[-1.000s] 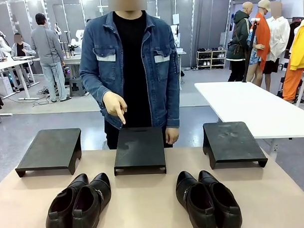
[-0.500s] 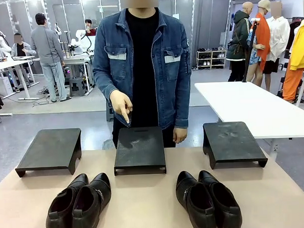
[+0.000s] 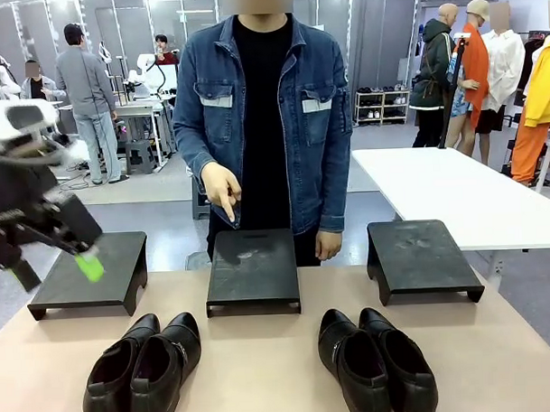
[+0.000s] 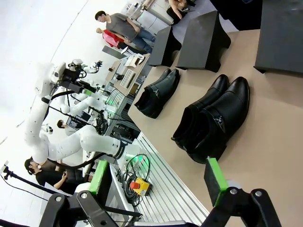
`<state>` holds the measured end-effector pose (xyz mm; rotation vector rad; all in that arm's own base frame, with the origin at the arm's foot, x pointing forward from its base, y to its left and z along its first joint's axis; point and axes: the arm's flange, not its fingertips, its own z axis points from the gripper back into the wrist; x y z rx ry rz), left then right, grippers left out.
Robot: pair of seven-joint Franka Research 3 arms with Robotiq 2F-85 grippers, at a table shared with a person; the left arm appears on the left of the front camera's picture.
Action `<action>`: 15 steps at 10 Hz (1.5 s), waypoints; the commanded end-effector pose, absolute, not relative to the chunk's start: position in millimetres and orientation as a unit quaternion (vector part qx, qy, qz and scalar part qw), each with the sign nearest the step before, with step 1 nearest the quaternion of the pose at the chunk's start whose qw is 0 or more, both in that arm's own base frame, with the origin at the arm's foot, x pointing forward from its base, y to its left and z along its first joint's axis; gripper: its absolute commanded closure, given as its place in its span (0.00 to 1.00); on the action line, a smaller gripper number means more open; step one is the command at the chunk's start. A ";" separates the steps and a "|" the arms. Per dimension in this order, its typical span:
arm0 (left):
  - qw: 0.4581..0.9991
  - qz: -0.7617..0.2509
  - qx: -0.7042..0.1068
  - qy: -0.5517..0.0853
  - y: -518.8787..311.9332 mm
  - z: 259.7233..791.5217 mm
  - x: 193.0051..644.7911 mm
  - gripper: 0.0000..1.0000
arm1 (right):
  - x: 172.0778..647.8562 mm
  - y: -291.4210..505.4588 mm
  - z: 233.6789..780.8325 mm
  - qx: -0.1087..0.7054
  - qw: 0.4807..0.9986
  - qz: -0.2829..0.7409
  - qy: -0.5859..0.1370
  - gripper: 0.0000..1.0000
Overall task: Place the shoes on the stand as instructed by the person.
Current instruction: Pick up one pair of Shoes and place it on the Shoes Stand indicated by the person.
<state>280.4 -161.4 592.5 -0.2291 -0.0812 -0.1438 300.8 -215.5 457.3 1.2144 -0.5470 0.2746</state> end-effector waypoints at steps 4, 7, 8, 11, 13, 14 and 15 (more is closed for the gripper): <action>0.997 0.006 -0.046 -0.057 -196.3 503.7 301.3 0.00 | 301.5 -216.6 458.5 0.563 0.773 0.133 -0.262 0.00; 0.996 0.000 -0.048 -0.080 -198.2 458.7 316.3 0.00 | 301.5 -216.6 458.5 0.563 0.773 0.133 -0.262 0.00; 0.995 -0.003 -0.040 -0.092 -196.5 447.6 323.7 0.00 | 301.5 -216.6 458.5 0.563 0.773 0.133 -0.262 0.00; 0.994 -0.014 -0.041 -0.099 -191.9 417.2 339.6 0.00 | 301.5 -216.6 458.5 0.563 0.773 0.133 -0.262 0.00; 0.993 -0.021 -0.047 -0.107 -191.4 401.3 346.2 0.00 | 301.5 -216.6 458.5 0.563 0.773 0.133 -0.262 0.00; 0.994 -0.019 -0.047 -0.101 -191.7 391.4 348.3 0.00 | 301.5 -216.6 458.5 0.563 0.773 0.133 -0.262 0.00; 0.994 -0.023 -0.031 -0.103 -193.7 379.9 349.5 0.00 | 301.5 -216.6 458.5 0.563 0.773 0.133 -0.262 0.00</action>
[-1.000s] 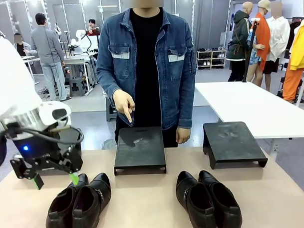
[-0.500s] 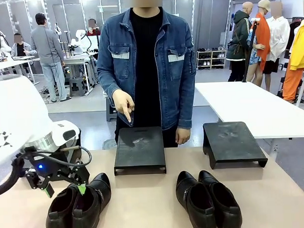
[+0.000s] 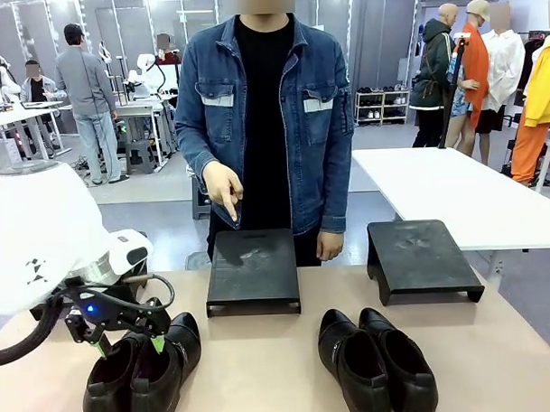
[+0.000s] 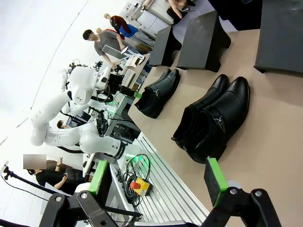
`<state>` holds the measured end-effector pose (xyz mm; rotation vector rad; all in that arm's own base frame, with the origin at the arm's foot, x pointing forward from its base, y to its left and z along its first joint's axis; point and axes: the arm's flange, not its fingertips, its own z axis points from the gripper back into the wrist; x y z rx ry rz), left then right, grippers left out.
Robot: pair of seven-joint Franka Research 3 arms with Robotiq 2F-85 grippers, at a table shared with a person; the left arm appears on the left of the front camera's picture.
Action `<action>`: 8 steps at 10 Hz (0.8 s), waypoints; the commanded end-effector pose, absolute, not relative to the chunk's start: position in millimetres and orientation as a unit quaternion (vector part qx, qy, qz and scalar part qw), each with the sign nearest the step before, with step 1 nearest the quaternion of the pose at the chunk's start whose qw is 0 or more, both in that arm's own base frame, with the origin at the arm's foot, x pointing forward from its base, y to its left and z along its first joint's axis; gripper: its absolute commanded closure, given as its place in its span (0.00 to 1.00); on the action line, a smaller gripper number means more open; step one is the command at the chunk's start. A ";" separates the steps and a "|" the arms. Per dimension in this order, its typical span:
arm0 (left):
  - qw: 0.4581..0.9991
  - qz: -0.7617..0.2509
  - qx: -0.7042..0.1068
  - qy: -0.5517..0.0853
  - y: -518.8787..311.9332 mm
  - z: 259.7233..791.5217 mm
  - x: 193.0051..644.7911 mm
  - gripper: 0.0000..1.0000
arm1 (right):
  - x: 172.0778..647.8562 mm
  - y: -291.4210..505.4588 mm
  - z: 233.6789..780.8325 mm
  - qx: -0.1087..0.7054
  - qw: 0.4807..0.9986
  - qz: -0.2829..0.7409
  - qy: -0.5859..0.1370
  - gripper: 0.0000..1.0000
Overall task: Place the shoes on the stand as instructed by the person.
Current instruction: Pick up one pair of Shoes and place it on the Shoes Stand indicated by the person.
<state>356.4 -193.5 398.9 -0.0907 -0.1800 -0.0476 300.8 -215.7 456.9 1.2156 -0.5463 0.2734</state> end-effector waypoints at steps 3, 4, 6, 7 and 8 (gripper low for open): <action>0.995 -0.013 -0.002 -0.103 -192.7 355.1 349.2 0.00 | 301.5 -216.6 458.5 0.563 0.773 0.133 -0.262 0.00; 0.995 -0.014 0.002 -0.097 -191.2 347.7 346.2 0.00 | 301.5 -216.6 458.5 0.563 0.773 0.133 -0.262 0.00; 0.996 -0.025 -0.019 -0.086 -192.6 331.8 340.5 0.25 | 301.5 -216.6 458.5 0.563 0.773 0.133 -0.262 0.00; 0.997 -0.007 -0.010 -0.083 -191.5 329.8 338.9 0.60 | 301.5 -216.6 458.5 0.563 0.773 0.133 -0.262 0.00; 0.997 0.011 -0.002 -0.082 -188.6 330.6 340.2 0.85 | 301.5 -216.6 458.5 0.563 0.773 0.133 -0.262 0.00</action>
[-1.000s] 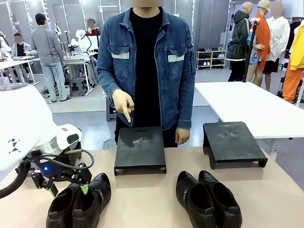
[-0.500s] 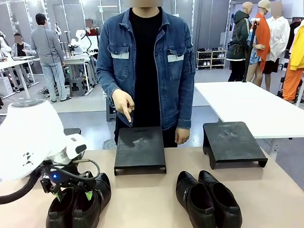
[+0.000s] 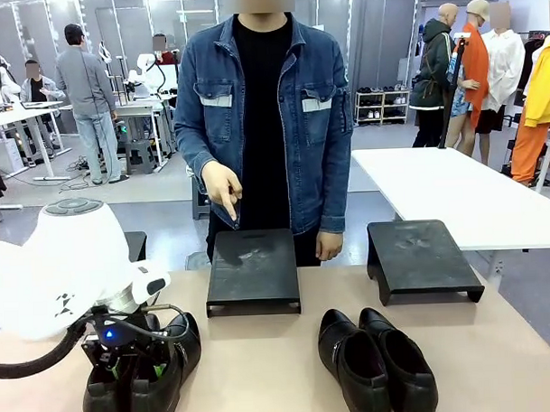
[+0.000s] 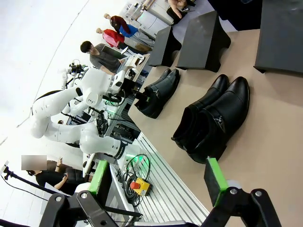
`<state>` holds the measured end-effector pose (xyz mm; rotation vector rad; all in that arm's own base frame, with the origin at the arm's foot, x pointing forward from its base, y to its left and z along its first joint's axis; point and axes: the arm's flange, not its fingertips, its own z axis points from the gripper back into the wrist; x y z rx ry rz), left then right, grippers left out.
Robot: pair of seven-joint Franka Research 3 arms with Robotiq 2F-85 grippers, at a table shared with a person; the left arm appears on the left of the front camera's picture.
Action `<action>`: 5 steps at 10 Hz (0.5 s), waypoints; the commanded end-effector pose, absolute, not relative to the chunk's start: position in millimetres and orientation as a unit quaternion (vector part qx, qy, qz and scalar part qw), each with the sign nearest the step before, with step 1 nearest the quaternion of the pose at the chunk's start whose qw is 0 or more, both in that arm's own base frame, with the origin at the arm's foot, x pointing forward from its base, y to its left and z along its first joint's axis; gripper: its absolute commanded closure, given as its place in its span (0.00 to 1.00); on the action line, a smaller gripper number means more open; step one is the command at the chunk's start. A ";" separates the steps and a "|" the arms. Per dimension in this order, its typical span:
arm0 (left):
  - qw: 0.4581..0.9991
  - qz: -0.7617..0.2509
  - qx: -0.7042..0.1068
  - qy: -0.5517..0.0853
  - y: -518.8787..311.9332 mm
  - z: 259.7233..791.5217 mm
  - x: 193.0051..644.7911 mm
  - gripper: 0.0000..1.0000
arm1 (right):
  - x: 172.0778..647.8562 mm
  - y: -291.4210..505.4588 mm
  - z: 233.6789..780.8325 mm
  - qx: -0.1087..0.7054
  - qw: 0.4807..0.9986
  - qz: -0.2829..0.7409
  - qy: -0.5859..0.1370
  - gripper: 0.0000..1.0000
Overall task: Place the shoes on the stand as instructed by the person.
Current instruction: Pick up one pair of Shoes and place it on the Shoes Stand indicated by the person.
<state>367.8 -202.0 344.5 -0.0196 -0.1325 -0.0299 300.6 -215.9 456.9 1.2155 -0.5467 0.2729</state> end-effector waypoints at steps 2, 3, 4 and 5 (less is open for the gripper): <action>0.997 0.021 0.013 -0.075 -184.9 329.3 340.6 1.00 | 301.5 -216.6 458.5 0.563 0.773 0.133 -0.262 0.00; 0.997 0.026 0.013 -0.071 -184.0 329.7 340.8 1.00 | 301.5 -216.6 458.5 0.563 0.773 0.133 -0.262 0.00; 0.997 0.032 0.013 -0.067 -182.7 330.2 341.8 0.96 | 301.5 -216.6 458.5 0.563 0.773 0.133 -0.262 0.00; 0.997 0.036 0.015 -0.066 -182.0 330.6 343.0 1.00 | 301.5 -216.6 458.5 0.563 0.773 0.133 -0.262 0.00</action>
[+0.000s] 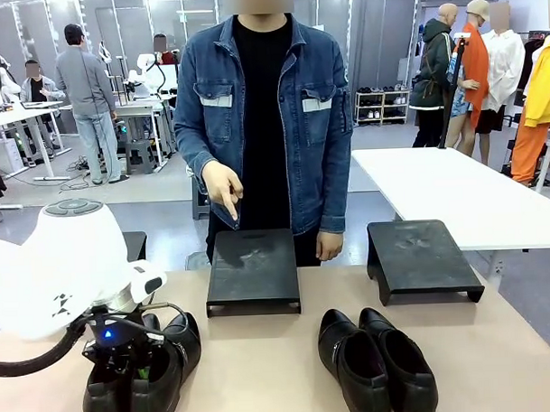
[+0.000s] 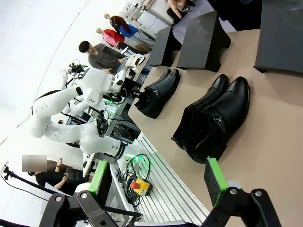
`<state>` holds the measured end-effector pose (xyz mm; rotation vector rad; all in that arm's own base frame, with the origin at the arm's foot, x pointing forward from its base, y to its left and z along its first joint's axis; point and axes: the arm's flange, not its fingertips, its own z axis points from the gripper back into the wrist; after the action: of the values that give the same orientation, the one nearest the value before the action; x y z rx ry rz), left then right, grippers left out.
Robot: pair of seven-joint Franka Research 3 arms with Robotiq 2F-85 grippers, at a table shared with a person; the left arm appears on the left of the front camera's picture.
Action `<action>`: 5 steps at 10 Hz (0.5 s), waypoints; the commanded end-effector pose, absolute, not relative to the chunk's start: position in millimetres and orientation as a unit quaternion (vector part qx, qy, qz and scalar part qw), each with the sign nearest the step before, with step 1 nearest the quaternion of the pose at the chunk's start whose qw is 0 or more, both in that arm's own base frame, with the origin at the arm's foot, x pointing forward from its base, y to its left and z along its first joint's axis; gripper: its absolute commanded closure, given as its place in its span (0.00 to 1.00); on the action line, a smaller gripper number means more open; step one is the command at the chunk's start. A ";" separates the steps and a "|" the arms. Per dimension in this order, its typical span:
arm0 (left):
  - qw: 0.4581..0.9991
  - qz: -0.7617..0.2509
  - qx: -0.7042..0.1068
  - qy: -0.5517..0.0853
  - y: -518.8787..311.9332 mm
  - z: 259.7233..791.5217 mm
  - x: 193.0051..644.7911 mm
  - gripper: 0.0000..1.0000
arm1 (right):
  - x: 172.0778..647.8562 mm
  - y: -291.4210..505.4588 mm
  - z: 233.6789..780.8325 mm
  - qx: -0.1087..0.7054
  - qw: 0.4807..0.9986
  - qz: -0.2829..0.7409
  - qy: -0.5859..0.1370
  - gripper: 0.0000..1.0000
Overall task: Place the shoes on the stand as instructed by the person.
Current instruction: Pick up one pair of Shoes and place it on the Shoes Stand indicated by the person.
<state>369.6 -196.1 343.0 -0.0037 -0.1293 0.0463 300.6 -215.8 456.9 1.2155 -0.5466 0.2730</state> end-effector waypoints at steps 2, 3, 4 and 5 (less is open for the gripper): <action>0.996 0.038 0.020 -0.076 -180.8 338.7 346.5 1.00 | 301.5 -216.6 458.5 0.563 0.773 0.133 -0.262 0.00; 0.996 0.044 0.016 -0.079 -179.1 347.8 348.4 1.00 | 301.5 -216.6 458.5 0.563 0.773 0.133 -0.262 0.00; 0.994 0.062 0.013 -0.089 -175.9 361.2 351.6 1.00 | 301.5 -216.6 458.5 0.563 0.773 0.133 -0.262 0.00; 0.995 0.053 -0.006 -0.089 -174.9 382.0 354.6 1.00 | 301.5 -216.6 458.5 0.563 0.773 0.133 -0.262 0.00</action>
<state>371.1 -185.4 361.2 -0.0085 -0.1541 0.0893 300.7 -215.7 456.9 1.2155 -0.5463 0.2733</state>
